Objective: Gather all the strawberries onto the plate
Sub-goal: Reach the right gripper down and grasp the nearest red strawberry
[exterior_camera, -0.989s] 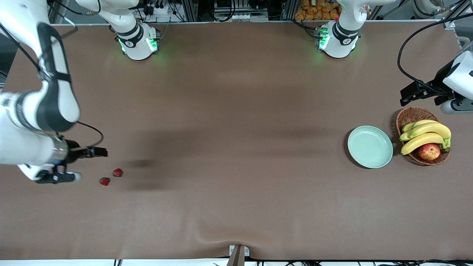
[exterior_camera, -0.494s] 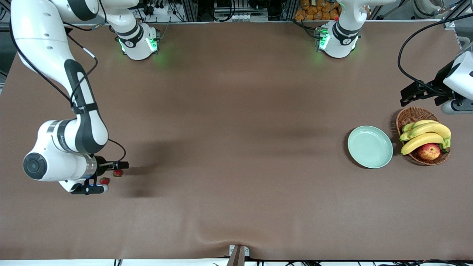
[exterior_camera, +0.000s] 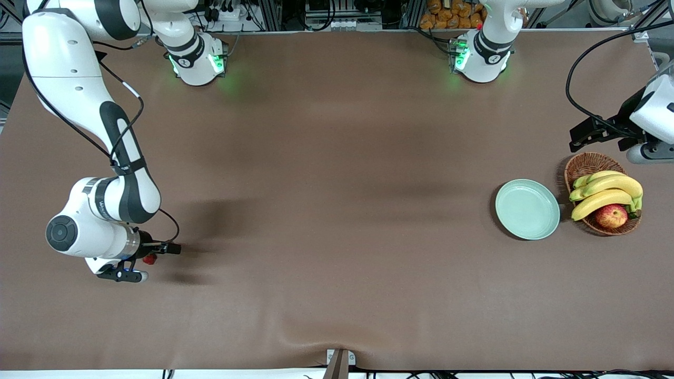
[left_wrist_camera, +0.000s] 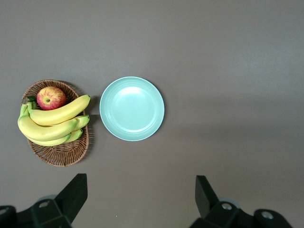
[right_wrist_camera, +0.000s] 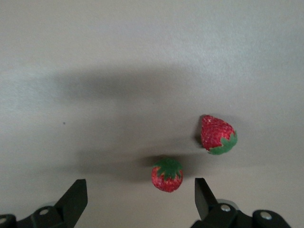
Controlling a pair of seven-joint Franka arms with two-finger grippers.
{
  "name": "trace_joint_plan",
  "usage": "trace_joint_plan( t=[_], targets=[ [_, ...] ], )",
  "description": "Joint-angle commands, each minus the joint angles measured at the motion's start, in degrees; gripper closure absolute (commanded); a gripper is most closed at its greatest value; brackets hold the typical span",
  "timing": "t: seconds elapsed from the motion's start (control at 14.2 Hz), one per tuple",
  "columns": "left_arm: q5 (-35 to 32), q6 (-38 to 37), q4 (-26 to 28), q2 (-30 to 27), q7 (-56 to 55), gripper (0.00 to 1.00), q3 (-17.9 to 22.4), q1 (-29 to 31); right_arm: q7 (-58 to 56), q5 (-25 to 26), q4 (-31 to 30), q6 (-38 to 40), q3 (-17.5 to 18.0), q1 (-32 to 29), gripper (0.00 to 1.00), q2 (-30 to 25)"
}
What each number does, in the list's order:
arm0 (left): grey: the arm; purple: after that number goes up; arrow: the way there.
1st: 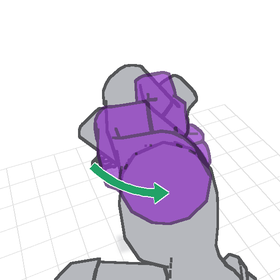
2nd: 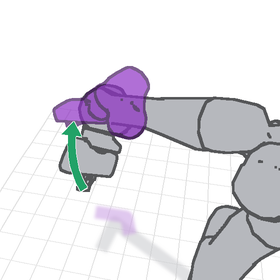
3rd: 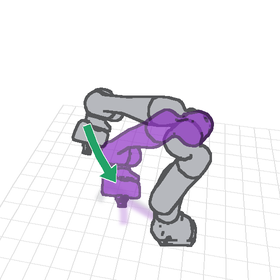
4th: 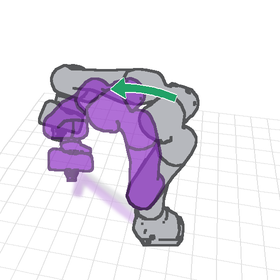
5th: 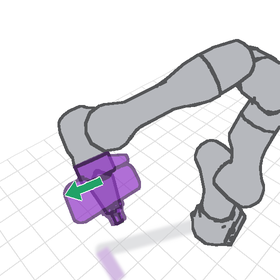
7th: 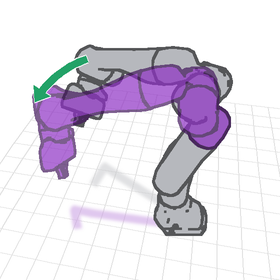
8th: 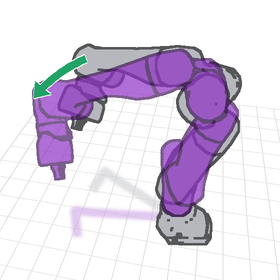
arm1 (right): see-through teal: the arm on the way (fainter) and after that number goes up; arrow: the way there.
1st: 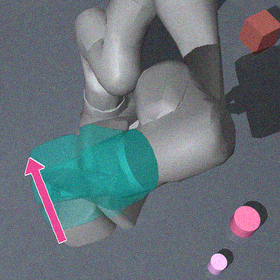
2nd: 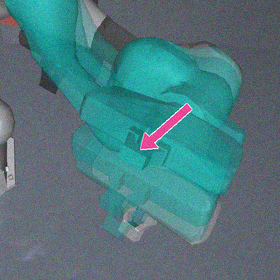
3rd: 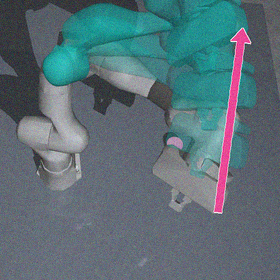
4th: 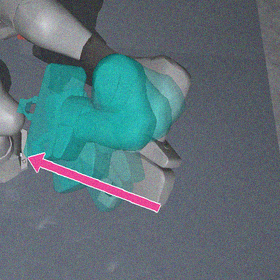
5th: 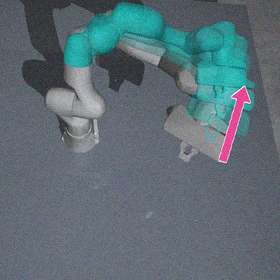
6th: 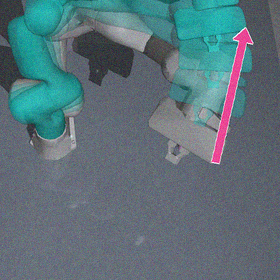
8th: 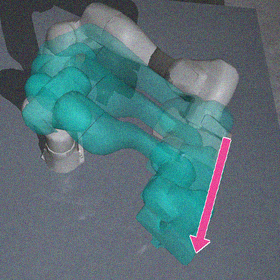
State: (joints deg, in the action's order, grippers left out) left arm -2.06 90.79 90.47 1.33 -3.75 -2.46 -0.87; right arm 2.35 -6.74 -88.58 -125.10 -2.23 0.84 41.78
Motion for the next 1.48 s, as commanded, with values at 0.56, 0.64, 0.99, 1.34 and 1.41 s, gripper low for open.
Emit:
trace_joint_plan(
  t=[0.56, 0.64, 0.99, 1.34, 1.41],
  targets=[
    [1.3, 0.1, -0.4, 0.9, 0.4, 0.00, -0.1, 0.0, 4.6, -0.3, -3.7, -2.2, -0.6, 0.0, 0.00, 0.0],
    [1.3, 0.1, -0.3, 0.9, 0.4, 0.00, -0.1, 0.1, 4.6, -0.3, -3.7, -2.7, -0.6, -0.1, 0.00, 0.1],
    [1.4, 0.1, -0.1, 0.9, 0.3, 0.00, -0.1, 0.0, 4.5, 0.0, -3.6, -3.4, -0.6, -0.1, 0.00, 0.6],
    [1.3, 0.1, -0.2, 0.9, 0.3, 0.00, -0.1, 0.0, 4.0, 0.7, -3.6, -3.6, -0.6, -0.2, 0.94, 0.7],
    [1.4, 0.1, -0.2, 0.9, 0.3, 0.00, -0.1, 0.0, 4.0, 1.0, -3.5, -3.6, -0.6, -0.2, 1.00, 0.7]
  ],
)
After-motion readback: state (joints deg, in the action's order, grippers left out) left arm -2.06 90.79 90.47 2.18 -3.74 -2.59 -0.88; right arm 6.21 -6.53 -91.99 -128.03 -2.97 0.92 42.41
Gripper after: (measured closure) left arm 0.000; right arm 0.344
